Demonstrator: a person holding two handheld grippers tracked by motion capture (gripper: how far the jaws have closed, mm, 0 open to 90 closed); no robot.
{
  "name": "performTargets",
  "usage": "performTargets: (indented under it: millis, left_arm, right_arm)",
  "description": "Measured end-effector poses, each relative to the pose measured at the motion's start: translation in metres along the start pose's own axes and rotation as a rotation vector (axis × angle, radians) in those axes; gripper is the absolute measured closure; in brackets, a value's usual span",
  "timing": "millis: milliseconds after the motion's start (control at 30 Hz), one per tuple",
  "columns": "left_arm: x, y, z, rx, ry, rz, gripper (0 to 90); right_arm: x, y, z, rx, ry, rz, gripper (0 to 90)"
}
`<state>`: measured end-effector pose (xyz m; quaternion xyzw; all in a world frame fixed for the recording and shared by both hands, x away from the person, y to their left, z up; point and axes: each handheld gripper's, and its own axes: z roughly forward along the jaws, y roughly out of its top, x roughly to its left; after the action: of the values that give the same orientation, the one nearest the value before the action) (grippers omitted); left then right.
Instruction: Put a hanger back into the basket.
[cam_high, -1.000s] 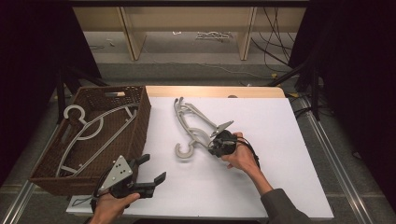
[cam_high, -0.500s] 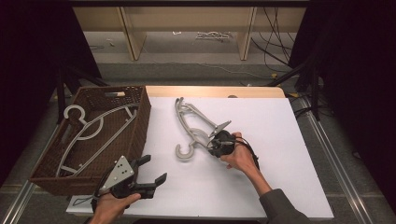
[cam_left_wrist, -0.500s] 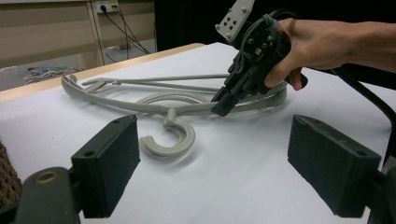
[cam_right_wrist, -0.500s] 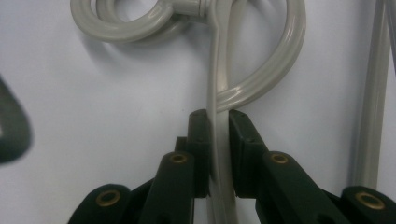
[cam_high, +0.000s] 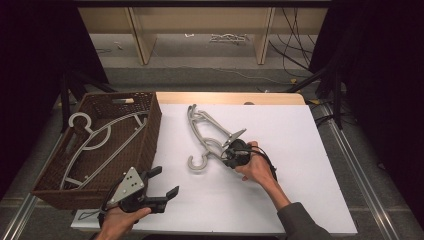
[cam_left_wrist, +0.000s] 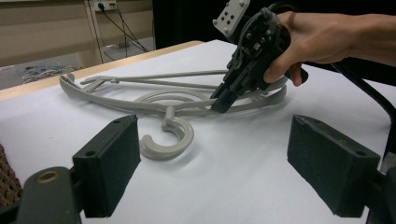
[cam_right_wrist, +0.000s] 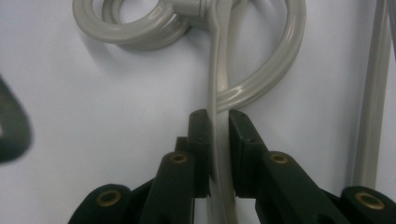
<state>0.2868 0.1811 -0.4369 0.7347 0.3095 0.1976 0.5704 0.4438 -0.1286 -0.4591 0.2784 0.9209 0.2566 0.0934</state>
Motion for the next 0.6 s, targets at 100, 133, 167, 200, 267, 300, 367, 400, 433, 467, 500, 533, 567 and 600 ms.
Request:
performTargets:
  millis: [100, 133, 167, 200, 267, 300, 367, 400, 433, 467, 500, 533, 567, 600]
  left_arm:
    - [0.0, 0.0, 0.0, -0.004, 0.002, -0.003, 16.8]
    - [0.0, 0.0, 0.0, -0.004, 0.004, -0.018, 16.9]
    - [0.0, 0.0, 0.0, -0.003, 0.005, -0.007, 16.9]
    - [0.001, 0.0, 0.0, -0.003, 0.006, -0.001, 16.9]
    - [0.001, 0.0, -0.001, -0.008, 0.011, -0.005, 17.0]
    - [0.001, 0.001, -0.001, -0.009, 0.011, 0.002, 17.1]
    - [0.002, 0.001, -0.001, -0.01, 0.011, 0.006, 17.2]
    - [0.001, 0.001, -0.001, -0.011, 0.016, 0.0, 17.2]
    - [0.001, 0.001, -0.001, -0.01, 0.016, 0.003, 17.3]
    - [0.001, 0.001, -0.002, -0.011, 0.018, 0.003, 17.3]
    - [0.001, 0.001, -0.002, -0.013, 0.021, -0.001, 17.4]
    - [0.001, 0.001, -0.002, -0.013, 0.02, -0.001, 17.4]
    - [0.0, 0.001, -0.001, -0.014, 0.021, -0.007, 17.5]
    - [0.0, 0.001, -0.002, -0.014, 0.023, 0.001, 17.5]
  right_arm:
    - [0.001, 0.002, -0.005, -0.011, -0.004, -0.019, 81.3]
    - [0.002, 0.003, -0.007, -0.015, -0.008, -0.021, 81.5]
    - [0.002, 0.005, -0.01, -0.014, -0.006, -0.027, 81.6]
    - [0.003, 0.006, -0.011, -0.024, -0.007, -0.036, 81.6]
    - [0.004, 0.007, -0.016, -0.02, -0.005, -0.045, 81.7]
    - [0.004, 0.008, -0.018, -0.027, -0.015, -0.056, 81.7]
    - [0.004, 0.008, -0.021, -0.052, -0.027, -0.059, 81.7]
    - [0.004, 0.009, -0.023, -0.059, -0.029, -0.062, 81.8]
    - [0.004, 0.009, -0.025, -0.058, -0.024, -0.058, 81.8]
    - [0.004, 0.009, -0.027, -0.066, -0.025, -0.059, 81.8]
    - [0.002, 0.009, -0.029, -0.073, -0.028, -0.079, 81.8]
    - [0.002, 0.009, -0.032, -0.082, -0.03, -0.076, 81.8]
    - [0.003, 0.009, -0.034, -0.085, -0.035, -0.065, 81.8]
    - [0.002, 0.009, -0.037, -0.088, -0.031, -0.065, 81.9]
